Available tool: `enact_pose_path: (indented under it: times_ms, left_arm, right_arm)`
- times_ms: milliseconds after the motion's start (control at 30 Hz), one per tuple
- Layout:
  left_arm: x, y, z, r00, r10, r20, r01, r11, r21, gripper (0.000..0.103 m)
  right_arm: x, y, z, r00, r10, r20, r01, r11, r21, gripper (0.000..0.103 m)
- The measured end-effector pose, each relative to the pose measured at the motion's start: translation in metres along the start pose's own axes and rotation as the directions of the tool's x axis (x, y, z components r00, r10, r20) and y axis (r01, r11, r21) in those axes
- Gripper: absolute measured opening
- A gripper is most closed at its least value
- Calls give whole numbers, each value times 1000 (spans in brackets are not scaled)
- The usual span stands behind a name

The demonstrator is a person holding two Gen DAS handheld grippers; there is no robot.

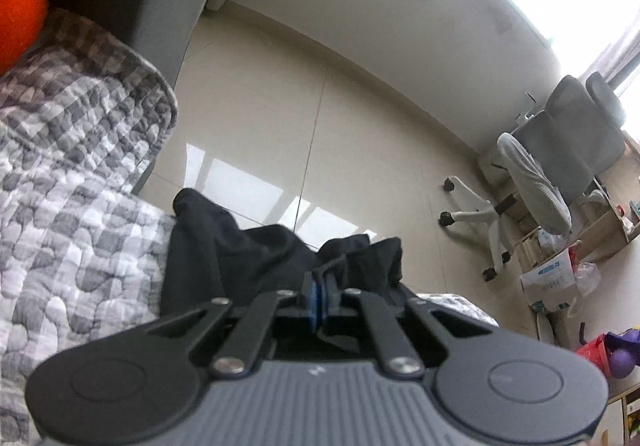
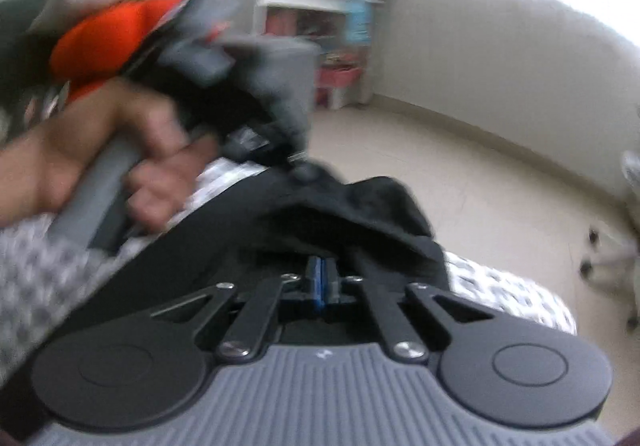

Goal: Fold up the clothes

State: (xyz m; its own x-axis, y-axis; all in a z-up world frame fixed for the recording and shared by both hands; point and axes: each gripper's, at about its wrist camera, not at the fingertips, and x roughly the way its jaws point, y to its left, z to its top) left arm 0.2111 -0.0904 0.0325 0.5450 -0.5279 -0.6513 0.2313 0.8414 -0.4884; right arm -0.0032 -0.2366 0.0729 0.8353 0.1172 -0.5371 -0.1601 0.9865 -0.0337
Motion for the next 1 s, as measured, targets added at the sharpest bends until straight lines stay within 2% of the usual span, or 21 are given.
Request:
enact_pose_path:
  times_ms: [33, 100, 133, 300, 367, 400, 500, 600, 667, 733, 800, 833, 867, 900, 933, 967, 1000]
  left_arm:
    - [0, 2, -1, 1000, 2, -2, -2, 1000, -1, 2]
    - [1, 5, -2, 1000, 4, -4, -4, 1000, -5, 2]
    - [1, 6, -2, 1000, 4, -5, -4, 1000, -6, 2]
    - [4, 2, 2, 1000, -4, 3, 4, 1000, -15, 2]
    - [5, -1, 4, 1000, -4, 7, 4, 1000, -7, 2]
    - [6, -3, 6, 1000, -4, 7, 4, 1000, -5, 2]
    - [9, -5, 13, 1000, 1, 19, -1, 1000, 6, 2]
    - [13, -3, 20, 999, -12, 34, 12, 1000, -11, 2]
    - [18, -2, 23, 999, 1, 32, -1, 1000, -12, 2]
    - [25, -1, 24, 999, 22, 24, -22, 1000, -2, 2]
    - [30, 1, 25, 999, 39, 18, -39, 999, 5, 2]
    - [33, 2, 26, 999, 45, 17, -46, 999, 7, 2]
    - [34, 3, 26, 999, 45, 20, -45, 999, 8, 2]
    - [35, 4, 25, 999, 45, 20, -45, 999, 7, 2]
    - [37, 4, 25, 999, 45, 20, -45, 999, 7, 2]
    - [39, 5, 25, 999, 46, 19, -46, 999, 5, 2]
    - [41, 5, 25, 999, 46, 18, -46, 999, 0, 2]
  right_arm:
    - [1, -17, 1, 1000, -20, -2, 20, 995, 97, 26]
    - [0, -48, 2, 999, -47, -10, 48, 963, 267, 43]
    - [1, -57, 1, 999, -48, -9, 49, 951, 304, 43]
    - [28, -44, -4, 994, -60, -92, 77, 976, 201, 43]
    - [39, -33, -7, 992, -50, -118, 68, 986, 151, 17]
    - [41, -30, -9, 989, -82, -123, 98, 986, 132, 4]
    - [25, -20, -6, 995, -97, -23, 99, 987, 130, 4]
    - [20, 23, -1, 989, -144, 41, 146, 987, -70, 4]
    - [35, 56, -6, 985, -173, 16, 172, 956, -238, 4]
    - [54, 74, -15, 978, -206, -40, 185, 935, -303, 10]
    - [61, 81, -20, 979, -177, -99, 142, 946, -293, 12]
    - [53, 84, -20, 982, -163, -92, 130, 948, -289, 17]
    - [45, 86, -20, 985, -148, -85, 118, 951, -285, 23]
    - [36, 82, -18, 989, -131, -74, 106, 957, -271, 46]
    - [24, 74, -15, 991, -109, -79, 87, 966, -242, 59]
    - [13, 65, -12, 993, -87, -83, 67, 975, -213, 59]
    - [2, 56, -10, 989, -106, -99, 86, 977, -193, 59]
